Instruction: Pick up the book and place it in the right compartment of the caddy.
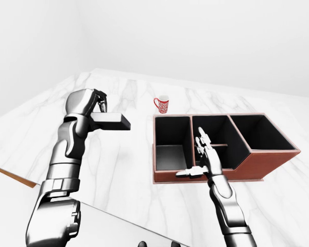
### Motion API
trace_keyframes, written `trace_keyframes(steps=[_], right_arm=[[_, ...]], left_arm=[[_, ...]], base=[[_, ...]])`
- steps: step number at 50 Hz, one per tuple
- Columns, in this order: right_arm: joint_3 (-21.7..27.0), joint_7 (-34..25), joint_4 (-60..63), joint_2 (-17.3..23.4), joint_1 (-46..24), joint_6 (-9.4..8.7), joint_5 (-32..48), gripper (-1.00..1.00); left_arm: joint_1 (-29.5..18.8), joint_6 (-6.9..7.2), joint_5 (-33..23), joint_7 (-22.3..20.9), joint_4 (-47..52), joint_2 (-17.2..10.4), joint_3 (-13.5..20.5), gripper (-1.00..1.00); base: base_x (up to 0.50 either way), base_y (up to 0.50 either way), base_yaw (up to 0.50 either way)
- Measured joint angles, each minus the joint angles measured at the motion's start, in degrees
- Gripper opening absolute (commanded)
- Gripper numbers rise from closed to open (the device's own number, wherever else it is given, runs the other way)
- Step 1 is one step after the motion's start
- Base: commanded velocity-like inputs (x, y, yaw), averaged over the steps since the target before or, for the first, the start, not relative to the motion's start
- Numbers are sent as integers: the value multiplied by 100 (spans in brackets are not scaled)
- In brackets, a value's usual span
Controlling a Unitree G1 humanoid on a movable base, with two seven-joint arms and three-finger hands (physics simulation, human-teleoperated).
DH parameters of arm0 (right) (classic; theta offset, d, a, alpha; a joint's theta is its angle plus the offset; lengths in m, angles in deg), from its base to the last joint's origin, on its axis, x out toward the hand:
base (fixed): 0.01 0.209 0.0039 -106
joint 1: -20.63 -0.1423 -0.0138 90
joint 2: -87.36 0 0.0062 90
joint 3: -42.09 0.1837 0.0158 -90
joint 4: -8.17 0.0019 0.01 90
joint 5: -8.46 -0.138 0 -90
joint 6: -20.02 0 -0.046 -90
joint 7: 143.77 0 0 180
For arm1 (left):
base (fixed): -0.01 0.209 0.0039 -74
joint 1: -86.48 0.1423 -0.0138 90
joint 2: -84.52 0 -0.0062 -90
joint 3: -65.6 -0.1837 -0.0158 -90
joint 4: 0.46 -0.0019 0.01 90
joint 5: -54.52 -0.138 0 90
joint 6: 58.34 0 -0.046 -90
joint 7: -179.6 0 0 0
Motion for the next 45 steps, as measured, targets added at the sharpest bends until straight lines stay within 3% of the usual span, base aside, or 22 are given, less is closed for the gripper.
trace_keyframes(steps=[5,14,45], right_arm=[[6,41,126,1,-6,-83,18,100],[-25,86,641,16,-194,-550,117,100],[-342,51,1596,-145,-1329,-550,419,100]], left_arm=[[119,-1,59,-173,385,11,87,-100],[339,0,293,-518,1071,34,212,-100],[624,0,397,-1149,2271,141,363,-100]], base=[[0,0,0],[0,0,0],[0,0,0]])
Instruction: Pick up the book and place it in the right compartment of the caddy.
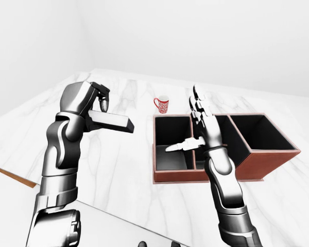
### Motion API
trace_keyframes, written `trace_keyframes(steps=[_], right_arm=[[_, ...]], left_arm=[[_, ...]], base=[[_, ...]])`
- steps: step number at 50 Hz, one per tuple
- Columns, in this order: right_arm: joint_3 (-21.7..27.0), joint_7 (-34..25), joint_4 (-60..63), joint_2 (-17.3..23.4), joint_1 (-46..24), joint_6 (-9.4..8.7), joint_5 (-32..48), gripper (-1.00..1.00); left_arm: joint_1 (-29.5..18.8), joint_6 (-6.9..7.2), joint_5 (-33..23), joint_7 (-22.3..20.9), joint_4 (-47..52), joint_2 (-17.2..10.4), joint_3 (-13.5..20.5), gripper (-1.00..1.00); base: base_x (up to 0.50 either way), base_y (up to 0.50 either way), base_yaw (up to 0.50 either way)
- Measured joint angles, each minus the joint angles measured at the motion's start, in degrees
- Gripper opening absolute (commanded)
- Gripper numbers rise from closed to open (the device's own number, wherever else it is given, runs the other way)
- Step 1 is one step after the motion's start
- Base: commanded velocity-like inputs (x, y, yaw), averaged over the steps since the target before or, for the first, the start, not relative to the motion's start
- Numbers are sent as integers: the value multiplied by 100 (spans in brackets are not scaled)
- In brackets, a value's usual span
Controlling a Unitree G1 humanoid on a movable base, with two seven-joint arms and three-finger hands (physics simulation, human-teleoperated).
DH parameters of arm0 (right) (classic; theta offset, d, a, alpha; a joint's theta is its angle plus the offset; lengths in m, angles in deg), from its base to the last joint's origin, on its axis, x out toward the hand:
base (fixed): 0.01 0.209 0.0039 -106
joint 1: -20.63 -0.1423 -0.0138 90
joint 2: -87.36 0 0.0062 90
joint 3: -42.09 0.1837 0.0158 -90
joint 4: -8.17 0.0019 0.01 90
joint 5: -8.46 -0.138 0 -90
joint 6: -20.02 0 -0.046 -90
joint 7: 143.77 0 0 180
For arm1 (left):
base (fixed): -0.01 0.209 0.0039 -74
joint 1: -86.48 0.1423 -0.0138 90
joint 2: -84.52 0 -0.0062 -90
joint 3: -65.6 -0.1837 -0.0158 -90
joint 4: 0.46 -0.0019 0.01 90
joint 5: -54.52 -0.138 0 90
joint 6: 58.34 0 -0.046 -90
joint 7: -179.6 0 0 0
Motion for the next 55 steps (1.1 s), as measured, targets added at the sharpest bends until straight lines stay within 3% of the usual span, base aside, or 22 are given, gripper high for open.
trace_keyframes(steps=[55], right_arm=[[-606,344,-589,-675,-862,0,404,100]], left_arm=[[-370,0,-6,-255,147,186,-163,-100]], base=[[0,0,0]])
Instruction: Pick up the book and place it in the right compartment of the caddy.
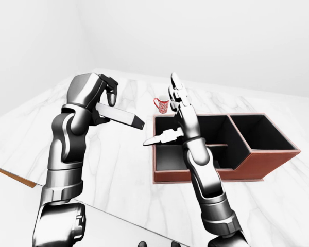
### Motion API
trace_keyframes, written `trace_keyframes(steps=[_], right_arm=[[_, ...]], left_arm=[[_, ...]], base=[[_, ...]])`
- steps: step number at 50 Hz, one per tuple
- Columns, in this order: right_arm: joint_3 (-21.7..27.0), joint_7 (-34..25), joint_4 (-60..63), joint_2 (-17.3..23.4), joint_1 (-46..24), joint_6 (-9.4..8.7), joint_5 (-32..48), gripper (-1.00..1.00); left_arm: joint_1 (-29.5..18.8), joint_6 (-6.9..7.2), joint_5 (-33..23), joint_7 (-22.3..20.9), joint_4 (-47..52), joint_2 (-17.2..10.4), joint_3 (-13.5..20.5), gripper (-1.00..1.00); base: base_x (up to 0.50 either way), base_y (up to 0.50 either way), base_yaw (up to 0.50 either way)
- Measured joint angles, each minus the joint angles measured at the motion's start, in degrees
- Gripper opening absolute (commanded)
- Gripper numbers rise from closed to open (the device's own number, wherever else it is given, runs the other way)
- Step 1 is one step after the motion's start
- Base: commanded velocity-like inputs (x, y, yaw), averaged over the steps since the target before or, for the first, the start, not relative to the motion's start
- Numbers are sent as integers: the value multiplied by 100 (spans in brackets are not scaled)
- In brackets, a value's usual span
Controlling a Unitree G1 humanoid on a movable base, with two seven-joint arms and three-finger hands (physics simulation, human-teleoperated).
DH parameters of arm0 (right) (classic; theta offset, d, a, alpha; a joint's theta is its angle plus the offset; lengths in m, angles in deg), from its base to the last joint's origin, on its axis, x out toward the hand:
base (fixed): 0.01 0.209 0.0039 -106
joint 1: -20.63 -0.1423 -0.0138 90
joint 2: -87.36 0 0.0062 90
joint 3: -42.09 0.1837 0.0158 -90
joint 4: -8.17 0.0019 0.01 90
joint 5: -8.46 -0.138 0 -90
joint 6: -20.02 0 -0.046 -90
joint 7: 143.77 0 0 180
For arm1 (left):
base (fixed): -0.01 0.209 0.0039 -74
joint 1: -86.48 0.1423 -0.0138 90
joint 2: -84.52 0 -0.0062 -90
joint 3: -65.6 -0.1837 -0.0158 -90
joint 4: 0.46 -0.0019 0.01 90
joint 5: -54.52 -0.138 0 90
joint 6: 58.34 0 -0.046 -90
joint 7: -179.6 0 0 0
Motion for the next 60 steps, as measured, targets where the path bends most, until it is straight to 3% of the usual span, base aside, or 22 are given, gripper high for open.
trace_keyframes(steps=[22,60], right_arm=[[-180,107,-144,-231,-183,0,219,100],[-490,334,-716,-614,-187,0,750,100]], left_arm=[[-389,0,-16,-16,-206,24,-85,-100],[-513,0,-10,-166,-40,173,-174,-100]], base=[[0,0,0],[0,0,0]])
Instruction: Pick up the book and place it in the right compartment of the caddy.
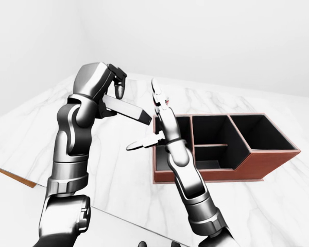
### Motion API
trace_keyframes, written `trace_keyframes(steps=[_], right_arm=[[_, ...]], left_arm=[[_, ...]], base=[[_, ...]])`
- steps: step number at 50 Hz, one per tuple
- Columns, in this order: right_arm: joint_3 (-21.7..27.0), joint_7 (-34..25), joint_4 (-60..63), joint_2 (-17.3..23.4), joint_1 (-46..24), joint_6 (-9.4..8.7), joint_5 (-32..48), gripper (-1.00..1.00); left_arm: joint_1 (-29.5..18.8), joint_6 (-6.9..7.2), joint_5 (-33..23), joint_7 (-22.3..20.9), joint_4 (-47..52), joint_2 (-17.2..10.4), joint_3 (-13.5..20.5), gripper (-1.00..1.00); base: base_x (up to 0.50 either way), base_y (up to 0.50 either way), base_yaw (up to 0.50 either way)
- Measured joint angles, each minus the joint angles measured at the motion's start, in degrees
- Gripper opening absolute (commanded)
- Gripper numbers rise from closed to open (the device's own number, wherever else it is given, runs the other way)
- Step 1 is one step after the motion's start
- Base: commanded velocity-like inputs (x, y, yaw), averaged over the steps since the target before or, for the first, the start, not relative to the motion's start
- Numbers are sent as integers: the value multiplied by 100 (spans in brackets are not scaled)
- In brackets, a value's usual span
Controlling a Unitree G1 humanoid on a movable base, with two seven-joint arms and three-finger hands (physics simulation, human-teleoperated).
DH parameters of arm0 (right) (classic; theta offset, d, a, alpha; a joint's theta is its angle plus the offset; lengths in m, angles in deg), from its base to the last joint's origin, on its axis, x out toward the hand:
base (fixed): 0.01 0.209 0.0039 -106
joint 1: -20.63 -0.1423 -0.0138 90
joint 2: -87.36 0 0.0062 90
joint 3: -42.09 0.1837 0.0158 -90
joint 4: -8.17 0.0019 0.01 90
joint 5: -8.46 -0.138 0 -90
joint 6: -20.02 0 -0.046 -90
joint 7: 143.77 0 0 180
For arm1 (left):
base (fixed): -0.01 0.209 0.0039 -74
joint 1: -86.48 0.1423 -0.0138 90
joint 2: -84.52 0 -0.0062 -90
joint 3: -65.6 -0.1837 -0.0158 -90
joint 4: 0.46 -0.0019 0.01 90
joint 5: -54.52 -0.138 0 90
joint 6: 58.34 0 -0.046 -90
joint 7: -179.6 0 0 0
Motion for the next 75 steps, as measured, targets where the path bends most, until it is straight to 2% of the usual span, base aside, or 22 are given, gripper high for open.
trace_keyframes(steps=[22,23,24,25,26,27,51,52,53,75], right_arm=[[-19,-14,-257,-57,4,0,96,100],[-20,-19,-254,-59,4,0,98,95],[-21,-22,-250,-62,3,0,101,27],[-23,-23,-243,-64,4,0,107,-22],[-14,-18,-240,-62,8,0,125,-53],[-14,-9,-251,-59,17,0,136,-100],[-67,87,-379,-78,169,0,93,-100],[-58,116,-396,-75,177,0,51,-100],[-48,117,-401,-72,183,0,58,-100],[104,41,-434,-14,55,0,195,-100]], left_arm=[[58,0,28,-193,338,101,-30,-100],[66,0,29,-205,359,107,-31,-100],[73,0,33,-219,382,112,-31,-100],[81,0,37,-231,405,117,-31,-100],[88,0,28,-250,430,116,-26,-100],[96,0,14,-270,452,116,-25,-100],[188,0,55,-461,650,181,-46,-100],[184,0,63,-455,649,181,-46,-27],[177,0,70,-456,651,177,-37,100],[194,0,240,-618,867,214,32,100]], base=[[0,0,0],[0,0,0],[0,0,0],[0,0,0],[0,0,0],[0,0,0],[0,0,0],[0,0,0],[0,0,0],[0,0,0]])
